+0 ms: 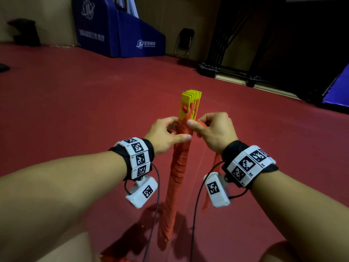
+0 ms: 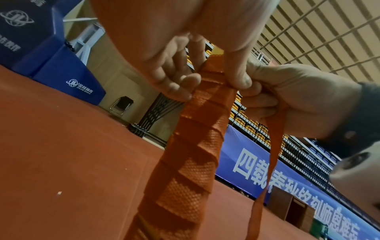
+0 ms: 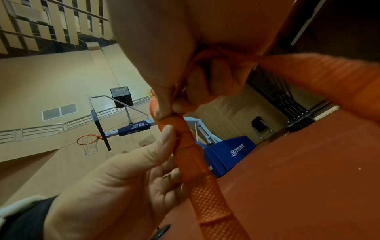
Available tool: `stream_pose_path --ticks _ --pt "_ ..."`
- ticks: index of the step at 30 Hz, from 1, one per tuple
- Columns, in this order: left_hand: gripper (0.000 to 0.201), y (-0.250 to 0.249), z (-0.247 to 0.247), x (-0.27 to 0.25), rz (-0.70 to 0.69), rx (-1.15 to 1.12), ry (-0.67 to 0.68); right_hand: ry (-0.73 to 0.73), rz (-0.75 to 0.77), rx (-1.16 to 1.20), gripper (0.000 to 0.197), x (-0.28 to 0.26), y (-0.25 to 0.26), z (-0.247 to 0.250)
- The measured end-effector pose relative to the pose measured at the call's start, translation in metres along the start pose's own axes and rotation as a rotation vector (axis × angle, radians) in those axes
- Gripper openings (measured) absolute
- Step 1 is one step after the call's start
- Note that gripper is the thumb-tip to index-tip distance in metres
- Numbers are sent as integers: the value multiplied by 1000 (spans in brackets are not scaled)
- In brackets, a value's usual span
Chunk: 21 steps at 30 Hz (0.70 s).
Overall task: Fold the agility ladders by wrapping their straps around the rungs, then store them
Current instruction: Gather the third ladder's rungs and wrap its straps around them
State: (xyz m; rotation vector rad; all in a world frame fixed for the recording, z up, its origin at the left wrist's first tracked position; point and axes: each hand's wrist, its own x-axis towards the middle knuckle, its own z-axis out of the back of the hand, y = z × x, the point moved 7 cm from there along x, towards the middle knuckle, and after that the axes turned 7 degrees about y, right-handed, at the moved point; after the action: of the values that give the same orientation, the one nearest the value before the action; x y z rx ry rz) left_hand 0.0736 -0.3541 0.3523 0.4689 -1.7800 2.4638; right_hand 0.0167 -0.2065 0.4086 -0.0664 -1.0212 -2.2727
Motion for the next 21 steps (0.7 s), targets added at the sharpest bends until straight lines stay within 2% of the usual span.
stream_pose_path --ticks 2,4,10,17,19,21 --pt "35 0 -1 -1 5 10 -6 5 -8 10 40 0 -1 -1" --pt "51 1 0 -1 6 8 -25 22 0 23 36 0 -1 -4" --pt "46 0 -1 -2 1 42 -64 99 36 80 10 -1 3 -12" --pt "54 2 -1 1 30 133 -106 46 34 177 10 -2 6 -3" --pt "51 3 -2 1 36 149 -105 46 37 181 11 -2 8 -5" --pt "34 1 -2 -1 31 146 -99 61 41 166 7 -2 10 -9"
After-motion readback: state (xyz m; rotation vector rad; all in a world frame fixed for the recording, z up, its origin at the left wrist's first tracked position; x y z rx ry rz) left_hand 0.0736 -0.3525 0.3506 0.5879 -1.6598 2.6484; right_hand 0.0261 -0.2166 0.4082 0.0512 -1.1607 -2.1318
